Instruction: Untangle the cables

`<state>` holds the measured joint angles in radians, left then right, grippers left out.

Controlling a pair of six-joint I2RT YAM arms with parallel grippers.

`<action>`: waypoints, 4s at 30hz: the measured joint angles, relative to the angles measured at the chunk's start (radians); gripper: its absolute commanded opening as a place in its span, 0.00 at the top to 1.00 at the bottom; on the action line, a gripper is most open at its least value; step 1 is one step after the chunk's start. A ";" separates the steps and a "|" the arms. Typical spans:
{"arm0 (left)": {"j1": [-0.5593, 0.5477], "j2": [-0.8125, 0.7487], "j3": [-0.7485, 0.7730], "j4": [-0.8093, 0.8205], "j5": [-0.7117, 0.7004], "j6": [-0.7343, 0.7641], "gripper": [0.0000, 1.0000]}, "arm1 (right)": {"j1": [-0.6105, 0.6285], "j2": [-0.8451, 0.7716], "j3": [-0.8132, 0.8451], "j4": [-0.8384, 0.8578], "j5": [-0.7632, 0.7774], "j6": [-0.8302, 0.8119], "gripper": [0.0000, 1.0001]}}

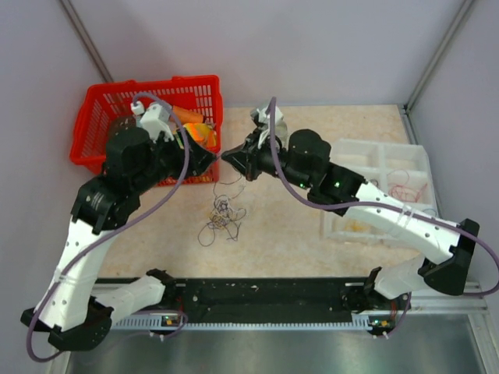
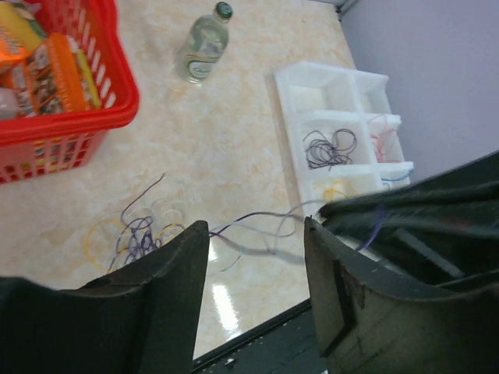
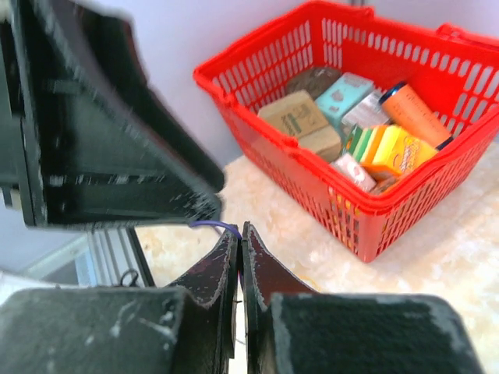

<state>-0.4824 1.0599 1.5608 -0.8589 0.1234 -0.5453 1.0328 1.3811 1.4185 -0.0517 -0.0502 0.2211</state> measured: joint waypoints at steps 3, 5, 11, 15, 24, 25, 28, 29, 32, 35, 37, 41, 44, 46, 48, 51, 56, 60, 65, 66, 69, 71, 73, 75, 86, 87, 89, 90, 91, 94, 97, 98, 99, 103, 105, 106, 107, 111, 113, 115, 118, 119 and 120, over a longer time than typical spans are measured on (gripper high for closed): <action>0.000 -0.099 -0.072 0.012 -0.082 0.018 0.56 | 0.000 -0.008 0.058 -0.022 0.039 0.027 1.00; 0.000 -0.171 -0.154 0.019 -0.121 0.021 0.62 | 0.000 -0.009 0.117 -0.029 0.057 0.053 1.00; 0.000 -0.236 -0.330 0.079 -0.071 0.024 0.45 | 0.000 -0.001 0.315 -0.040 0.094 0.126 1.00; 0.000 -0.174 -0.386 0.121 0.013 0.027 0.38 | 0.000 0.022 0.439 -0.046 0.122 0.183 1.00; 0.000 -0.200 -0.458 0.282 0.195 0.024 0.52 | 0.000 0.088 0.560 -0.145 0.245 0.275 1.00; 0.000 -0.217 -0.471 0.297 0.214 0.024 0.48 | 0.001 0.095 0.560 -0.159 0.263 0.279 1.00; 0.000 -0.246 -0.484 0.336 0.282 0.026 0.37 | 0.006 0.114 0.560 -0.205 0.320 0.285 1.00; 0.000 -0.246 -0.484 0.352 0.299 0.025 0.36 | 0.008 0.120 0.561 -0.219 0.335 0.288 1.00; -0.001 -0.235 -0.484 0.393 0.327 0.021 0.36 | 0.015 0.136 0.567 -0.260 0.365 0.304 1.00; -0.003 -0.205 -0.484 0.441 0.329 0.028 0.36 | 0.019 0.154 0.600 -0.290 0.380 0.318 1.00; -0.005 -0.177 -0.485 0.473 0.325 0.040 0.37 | 0.020 0.167 0.633 -0.299 0.383 0.329 1.00; -0.009 -0.120 -0.486 0.518 0.291 0.069 0.46 | 0.021 0.169 0.666 -0.300 0.381 0.352 1.00; -0.011 -0.066 -0.481 0.518 0.249 0.098 0.54 | 0.021 0.169 0.676 -0.303 0.378 0.366 1.00; -0.011 -0.038 -0.468 0.497 0.223 0.111 0.55 | 0.021 0.169 0.677 -0.304 0.377 0.370 1.00; -0.010 -0.021 -0.442 0.468 0.207 0.119 0.54 | 0.021 0.169 0.677 -0.309 0.377 0.371 1.00; -0.010 -0.032 -0.405 0.439 0.226 0.127 0.46 | 0.021 0.169 0.677 -0.313 0.378 0.371 1.00; -0.010 -0.108 -0.375 0.386 0.274 0.120 0.32 | 0.021 0.169 0.677 -0.313 0.378 0.370 1.00; -0.010 -0.139 -0.328 0.369 0.323 0.093 0.30 | 0.021 0.169 0.676 -0.313 0.377 0.367 1.00; -0.010 -0.066 -0.279 0.435 0.429 0.059 0.37 | 0.021 0.169 0.676 -0.313 0.377 0.367 1.00; -0.011 -0.045 -0.278 0.459 0.467 0.050 0.38 | 0.021 0.169 0.676 -0.313 0.377 0.367 1.00; -0.011 0.018 -0.301 0.529 0.555 0.019 0.39 | 0.021 0.169 0.676 -0.313 0.377 0.367 1.00; -0.013 0.040 -0.344 0.554 0.579 0.006 0.44 | 0.021 0.169 0.676 -0.313 0.378 0.367 1.00; -0.014 0.050 -0.366 0.549 0.568 0.004 0.52 | 0.021 0.169 0.676 -0.313 0.377 0.367 1.00; -0.016 0.056 -0.372 0.539 0.526 0.018 0.68 | 0.021 0.169 0.676 -0.313 0.377 0.367 1.00; -0.016 0.007 -0.496 0.442 0.316 0.071 1.00 | 0.020 0.200 0.778 -0.325 0.448 0.257 1.00; -0.016 -0.014 -0.537 0.415 0.289 0.063 1.00 | 0.019 0.211 0.815 -0.322 0.454 0.232 1.00; -0.016 -0.056 -0.616 0.355 0.232 0.037 1.00 | 0.018 0.227 0.886 -0.312 0.472 0.177 1.00; -0.014 -0.074 -0.652 0.322 0.203 0.019 1.00 | 0.018 0.230 0.921 -0.300 0.480 0.145 1.00; -0.008 -0.085 -0.678 0.290 0.182 0.006 1.00 | 0.018 0.230 0.942 -0.291 0.488 0.121 1.00; 0.022 -0.085 -0.710 0.191 0.119 -0.032 1.00 | 0.018 0.226 1.010 -0.249 0.512 0.045 1.00; 0.058 -0.058 -0.708 0.139 0.044 -0.056 1.00 | 0.018 0.206 1.025 -0.214 0.521 0.005 1.00; 0.075 -0.042 -0.706 0.122 0.025 -0.061 1.00 | 0.018 0.197 1.025 -0.202 0.519 -0.002 1.00; 0.094 -0.021 -0.706 0.108 0.013 -0.065 1.00 | 0.018 0.190 1.025 -0.188 0.513 -0.009 1.00; 0.172 0.059 -0.706 0.065 -0.014 -0.083 1.00 | 0.018 0.177 1.033 -0.113 0.480 -0.016 1.00; 0.198 0.081 -0.706 0.054 -0.022 -0.085 1.00 | 0.018 0.178 1.051 -0.073 0.450 -0.006 1.00; 0.206 0.084 -0.706 0.048 -0.024 -0.085 1.00 | 0.018 0.178 1.059 -0.045 0.436 0.001 1.00; 0.211 0.084 -0.706 0.045 -0.027 -0.085 1.00 | 0.018 0.178 1.068 -0.019 0.419 0.007 1.00; 0.225 0.071 -0.706 0.042 -0.034 -0.084 1.00 | 0.018 0.177 1.094 0.049 0.383 0.005 1.00; 0.233 0.054 -0.706 0.042 -0.031 -0.080 1.00 | 0.018 0.174 1.095 0.045 0.382 -0.005 1.00; 0.241 0.036 -0.706 0.041 -0.021 -0.074 1.00 | 0.018 0.154 1.045 0.018 0.390 -0.016 1.00; 0.247 -0.005 -0.706 0.042 0.010 -0.053 1.00 | 0.018 0.073 0.849 -0.056 0.418 -0.020 1.00; 0.248 -0.023 -0.705 0.041 0.024 -0.042 1.00 | 0.018 0.040 0.753 -0.073 0.440 -0.020 1.00; 0.249 -0.040 -0.699 0.036 0.044 -0.027 1.00 | 0.017 0.001 0.637 -0.103 0.474 -0.019 1.00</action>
<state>-0.2333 1.0195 0.8616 -0.8230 0.1677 -0.5724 1.0496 1.3819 2.0552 -0.1547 0.4236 0.2016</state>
